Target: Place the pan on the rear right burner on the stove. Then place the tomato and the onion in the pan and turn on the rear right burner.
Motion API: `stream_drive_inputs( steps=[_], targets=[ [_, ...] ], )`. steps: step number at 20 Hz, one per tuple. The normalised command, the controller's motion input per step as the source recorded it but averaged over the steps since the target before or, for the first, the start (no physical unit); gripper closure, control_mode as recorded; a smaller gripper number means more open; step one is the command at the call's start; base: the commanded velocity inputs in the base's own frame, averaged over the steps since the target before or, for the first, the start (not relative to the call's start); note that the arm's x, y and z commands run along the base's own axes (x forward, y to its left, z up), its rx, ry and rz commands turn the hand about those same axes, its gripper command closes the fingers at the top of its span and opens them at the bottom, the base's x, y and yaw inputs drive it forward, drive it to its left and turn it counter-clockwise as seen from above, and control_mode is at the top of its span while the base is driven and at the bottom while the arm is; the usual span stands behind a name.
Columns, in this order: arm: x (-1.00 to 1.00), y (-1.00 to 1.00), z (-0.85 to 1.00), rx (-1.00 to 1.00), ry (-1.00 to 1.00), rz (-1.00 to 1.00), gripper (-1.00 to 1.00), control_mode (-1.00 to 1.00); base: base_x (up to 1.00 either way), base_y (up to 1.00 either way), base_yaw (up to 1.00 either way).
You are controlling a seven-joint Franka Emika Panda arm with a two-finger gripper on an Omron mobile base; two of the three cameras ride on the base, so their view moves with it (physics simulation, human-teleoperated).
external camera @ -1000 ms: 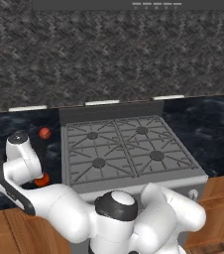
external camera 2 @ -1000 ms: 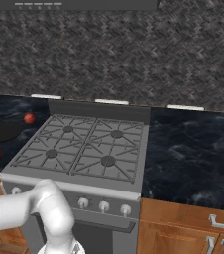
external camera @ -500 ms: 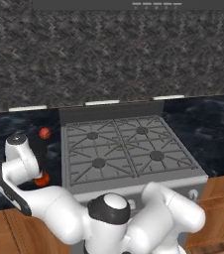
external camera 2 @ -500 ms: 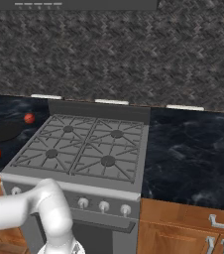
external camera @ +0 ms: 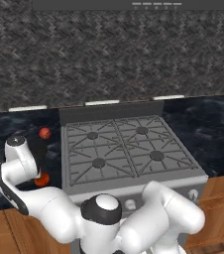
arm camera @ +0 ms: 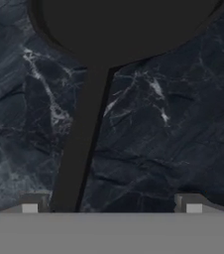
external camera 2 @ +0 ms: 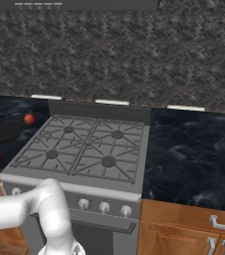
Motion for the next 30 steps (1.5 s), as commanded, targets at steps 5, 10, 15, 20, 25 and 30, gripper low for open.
stream_drive_inputs(
  steps=[5,10,15,20,25,30],
  targets=[
    [0.16,0.16,-0.20,0.00,0.00,-0.02,-1.00,-1.00,0.00,0.00,0.00],
    [0.13,0.20,-0.20,0.00,0.00,-0.02,-1.00,-1.00,0.00,0.00,0.00],
    [0.03,0.11,-0.25,0.00,0.01,-0.02,-1.00,-1.00,0.00,0.00,0.00],
    [0.00,0.01,-0.35,0.00,0.00,-0.01,-1.00,-1.00,0.00,0.00,0.00],
    [0.00,0.00,-0.43,0.00,0.00,-0.01,-1.00,-1.00,0.00,0.00,0.00],
    [0.00,0.00,-0.49,0.00,0.00,0.00,-1.00,-1.00,0.00,0.00,0.00]
  ],
)
